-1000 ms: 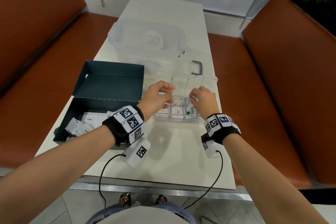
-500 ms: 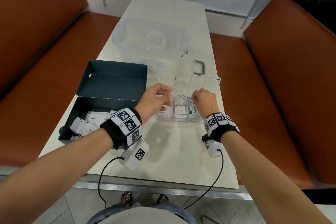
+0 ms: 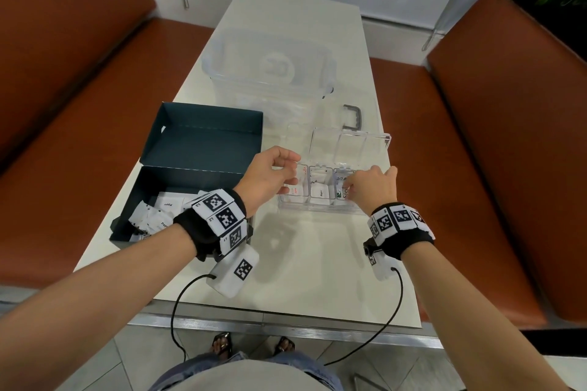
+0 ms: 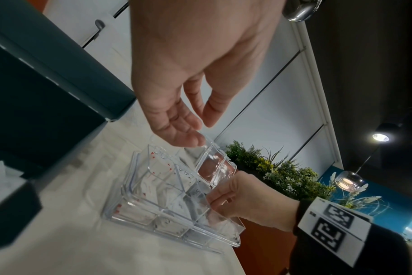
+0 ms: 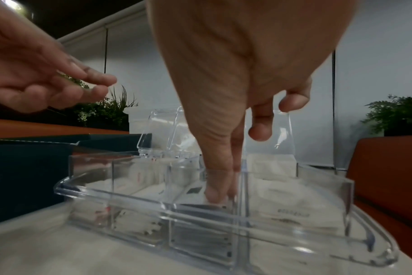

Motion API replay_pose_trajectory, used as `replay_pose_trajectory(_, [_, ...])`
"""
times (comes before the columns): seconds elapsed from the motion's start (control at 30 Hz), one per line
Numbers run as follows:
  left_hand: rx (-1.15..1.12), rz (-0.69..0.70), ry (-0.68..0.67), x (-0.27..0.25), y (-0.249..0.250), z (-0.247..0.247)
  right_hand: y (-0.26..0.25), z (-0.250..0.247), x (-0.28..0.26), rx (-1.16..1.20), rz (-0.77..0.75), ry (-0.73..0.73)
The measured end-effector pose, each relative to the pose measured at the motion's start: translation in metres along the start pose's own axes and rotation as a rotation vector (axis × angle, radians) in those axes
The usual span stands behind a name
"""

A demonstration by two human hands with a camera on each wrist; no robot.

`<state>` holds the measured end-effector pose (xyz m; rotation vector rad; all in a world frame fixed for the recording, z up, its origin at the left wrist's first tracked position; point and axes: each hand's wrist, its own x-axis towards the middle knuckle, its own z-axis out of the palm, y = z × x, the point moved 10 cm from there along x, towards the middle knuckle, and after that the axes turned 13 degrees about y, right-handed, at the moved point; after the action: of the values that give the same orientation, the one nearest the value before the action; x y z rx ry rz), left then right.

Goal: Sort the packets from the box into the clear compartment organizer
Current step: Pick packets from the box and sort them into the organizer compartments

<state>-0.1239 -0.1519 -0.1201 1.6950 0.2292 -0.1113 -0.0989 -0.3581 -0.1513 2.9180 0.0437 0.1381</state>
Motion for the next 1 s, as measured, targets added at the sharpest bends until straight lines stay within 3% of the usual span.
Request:
replay_pose_trajectory(0.27, [-0.005, 0.018, -0.005, 0.000, 0.007, -0.003, -0.005, 0.005, 0.007, 0.083, -0.014, -0.126])
replay_pose_trajectory(0.63, [0.076, -0.017, -0.002, 0.006, 0.008, -0.051, 0.000, -0.034, 0.001, 0.318, 0.012, 0.024])
replay_pose_trajectory(0.83, [0.506, -0.008, -0.281, 0.009, 0.009, -0.085, -0.064, -0.112, 0.009, 0.699, -0.163, 0.090])
replay_pose_trajectory(1.0, [1.000, 0.005, -0.429, 0.014, -0.025, -0.125, -0.170, -0.125, -0.003, 0.745, -0.406, -0.080])
